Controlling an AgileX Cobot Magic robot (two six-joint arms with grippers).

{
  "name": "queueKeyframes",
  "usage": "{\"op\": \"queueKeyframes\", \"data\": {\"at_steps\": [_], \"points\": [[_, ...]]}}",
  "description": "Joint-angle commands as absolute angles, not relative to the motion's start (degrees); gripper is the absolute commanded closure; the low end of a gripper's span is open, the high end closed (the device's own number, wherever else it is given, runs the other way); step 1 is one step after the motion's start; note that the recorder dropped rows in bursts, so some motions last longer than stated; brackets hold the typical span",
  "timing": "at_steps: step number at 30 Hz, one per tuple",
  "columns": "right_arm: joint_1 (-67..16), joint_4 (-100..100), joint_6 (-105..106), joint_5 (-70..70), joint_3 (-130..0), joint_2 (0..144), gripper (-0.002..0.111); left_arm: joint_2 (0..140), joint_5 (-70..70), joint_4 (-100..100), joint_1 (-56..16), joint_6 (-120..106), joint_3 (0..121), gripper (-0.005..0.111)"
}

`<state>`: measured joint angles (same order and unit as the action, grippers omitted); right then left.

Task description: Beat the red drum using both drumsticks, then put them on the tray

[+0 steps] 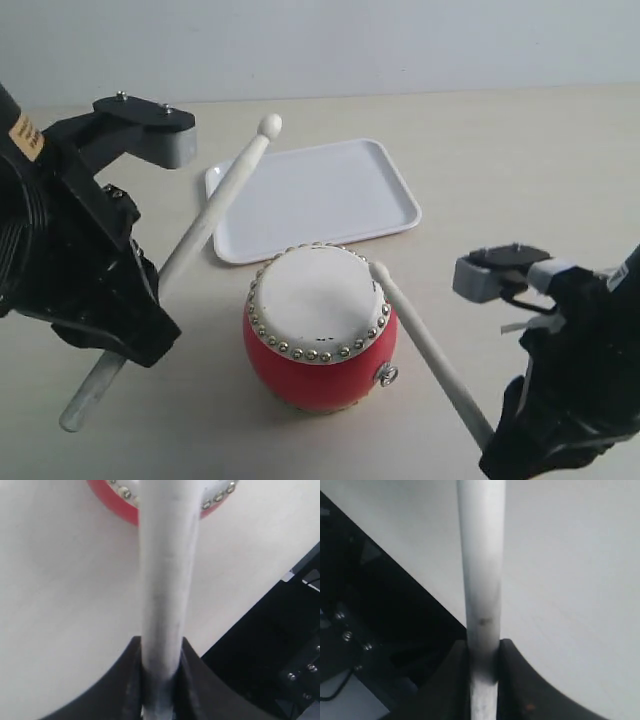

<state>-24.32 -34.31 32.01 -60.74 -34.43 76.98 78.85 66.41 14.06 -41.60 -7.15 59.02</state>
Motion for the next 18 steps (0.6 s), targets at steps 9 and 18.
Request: {"op": "queueKeyframes", "data": {"at_steps": [9, 18], "points": [[-24.3, -38.0, 27.8, -62.1, -44.4, 59.5, 0.108, 94.7, 66.2, 21.4, -41.9, -18.0, 52.1, 0.107], [-24.3, -35.8, 31.0, -62.3, -40.2, 73.1, 0.108, 89.8, 70.0, 11.6, -41.9, -10.6, 59.8, 0.107]]}}
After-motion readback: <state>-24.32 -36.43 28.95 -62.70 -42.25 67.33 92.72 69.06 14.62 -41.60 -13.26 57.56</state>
